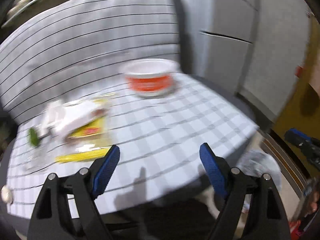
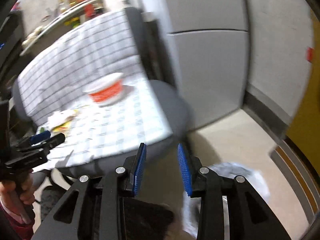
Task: Collect trash
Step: 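Swing both tools back over the chair seat, then grasp the green cucumber with the left tool while the right tool grasps the white paper bag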
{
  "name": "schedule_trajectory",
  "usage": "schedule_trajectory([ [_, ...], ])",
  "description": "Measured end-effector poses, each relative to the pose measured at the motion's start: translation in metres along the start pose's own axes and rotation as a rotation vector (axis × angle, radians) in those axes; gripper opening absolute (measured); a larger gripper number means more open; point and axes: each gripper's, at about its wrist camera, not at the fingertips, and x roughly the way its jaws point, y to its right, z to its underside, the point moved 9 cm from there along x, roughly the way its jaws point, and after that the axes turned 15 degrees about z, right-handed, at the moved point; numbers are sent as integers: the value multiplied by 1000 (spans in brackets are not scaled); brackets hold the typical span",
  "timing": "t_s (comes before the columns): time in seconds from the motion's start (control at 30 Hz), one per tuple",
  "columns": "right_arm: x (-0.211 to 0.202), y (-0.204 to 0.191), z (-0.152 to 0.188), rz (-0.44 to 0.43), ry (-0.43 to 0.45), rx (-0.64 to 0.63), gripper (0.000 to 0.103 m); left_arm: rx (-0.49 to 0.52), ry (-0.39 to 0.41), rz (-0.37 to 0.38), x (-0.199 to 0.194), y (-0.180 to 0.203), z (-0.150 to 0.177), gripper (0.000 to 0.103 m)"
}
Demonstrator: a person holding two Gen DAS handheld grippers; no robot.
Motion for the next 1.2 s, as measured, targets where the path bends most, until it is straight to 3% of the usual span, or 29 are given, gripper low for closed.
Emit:
schedule_trajectory([
  [0.23,12,-115,-31,-154,54,-186,40,-167,69,-238,-56,-127,9,80],
  [0.3,17,-146,-35,-195,61,-233,40,-198,81,-282,-66,-150,13,80],
  [0.43,27,-217,-37,-283,71,-325,53,-256,91,-354,-80,-196,24,80],
  [0.53,37,-268,-36,-321,73,-404,55,-292,83,-400,-84,-227,33,80],
  [0.73,69,-348,-32,-371,23,-506,69,-349,68,-427,-84,-268,44,80],
  [0.97,111,-407,-26,-367,-70,-608,78,-383,69,-431,-84,-293,48,80],
  [1.1,128,-420,-12,-347,-134,-655,78,-395,66,-430,-85,-300,52,80],
  [1.13,128,-421,-11,-345,-128,-660,74,-399,66,-428,-85,-302,54,80],
  [1.2,126,-422,-11,-337,-105,-669,56,-410,68,-428,-87,-305,55,80],
])
